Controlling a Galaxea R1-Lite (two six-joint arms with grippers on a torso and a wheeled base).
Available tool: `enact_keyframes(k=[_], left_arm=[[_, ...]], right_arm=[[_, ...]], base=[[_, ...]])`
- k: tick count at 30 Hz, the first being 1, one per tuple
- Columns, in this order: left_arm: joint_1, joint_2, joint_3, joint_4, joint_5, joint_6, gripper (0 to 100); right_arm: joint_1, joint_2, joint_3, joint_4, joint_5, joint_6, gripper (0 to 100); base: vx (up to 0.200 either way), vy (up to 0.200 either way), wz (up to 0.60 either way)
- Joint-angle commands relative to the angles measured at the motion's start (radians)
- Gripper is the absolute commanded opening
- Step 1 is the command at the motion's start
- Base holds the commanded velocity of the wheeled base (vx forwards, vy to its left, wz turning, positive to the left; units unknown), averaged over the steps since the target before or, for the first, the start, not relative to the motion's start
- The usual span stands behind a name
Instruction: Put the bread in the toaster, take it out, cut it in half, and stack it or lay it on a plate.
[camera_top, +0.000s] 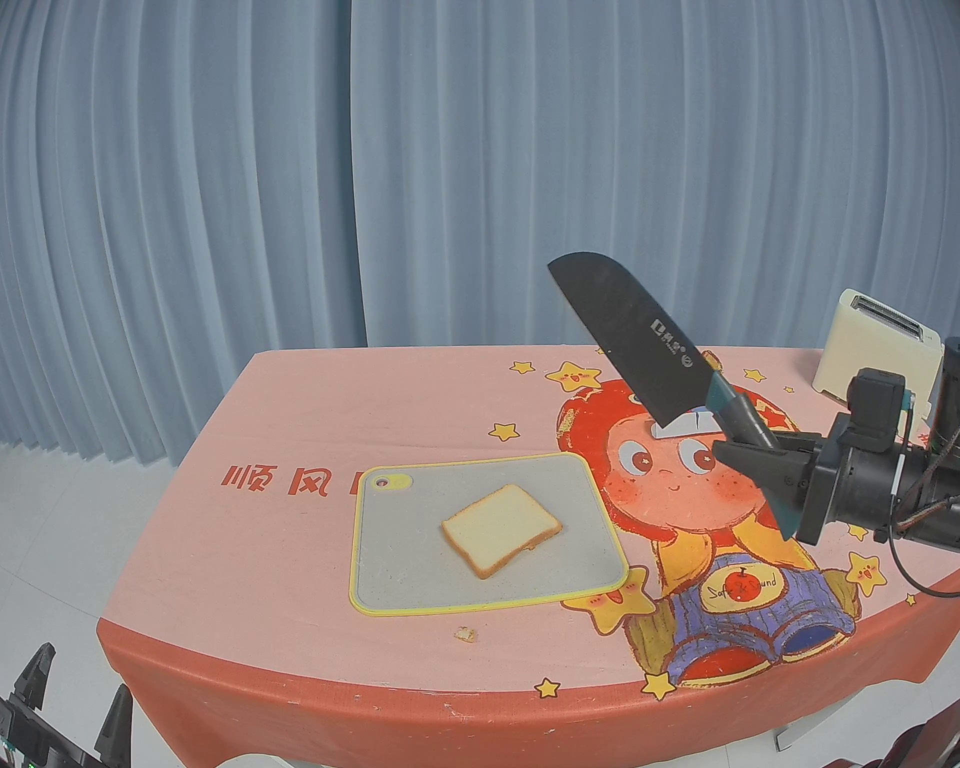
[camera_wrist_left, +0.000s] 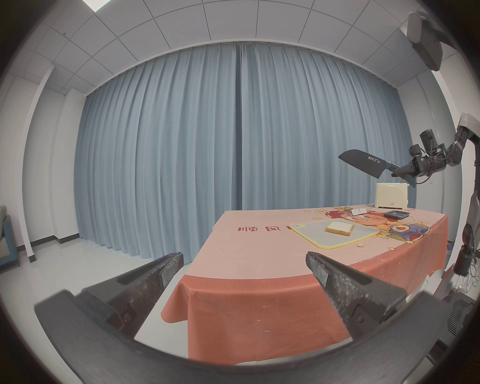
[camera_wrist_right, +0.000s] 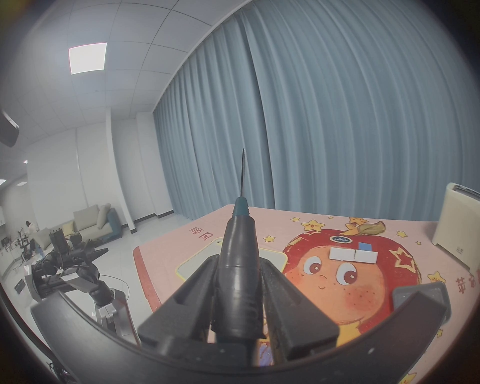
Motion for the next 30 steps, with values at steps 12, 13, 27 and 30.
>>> enact_keyframes(k=[12,13,27,30], left_arm=[[0.0,0.001,0.016,0.0,-0.001,0.0,100],[0.0,0.001,0.016,0.0,0.001,0.0,100],[0.0,0.001,0.016,0.0,0.001,0.0,100],[0.0,0.001,0.016,0.0,0.001,0.0,100]], right_arm=[[0.166,0.187,-0.114,0.131,-0.134,-0.048,0],[0.187,0.187,-0.116,0.154,-0.157,-0.048,0],[0.239,0.192,-0.151,0.269,-0.259,-0.06,0],[0.256,0.198,-0.145,0.269,-0.284,-0.062,0]], base=[[0.0,0.0,0.0],[0.0,0.0,0.0],[0.0,0.0,0.0],[0.0,0.0,0.0]])
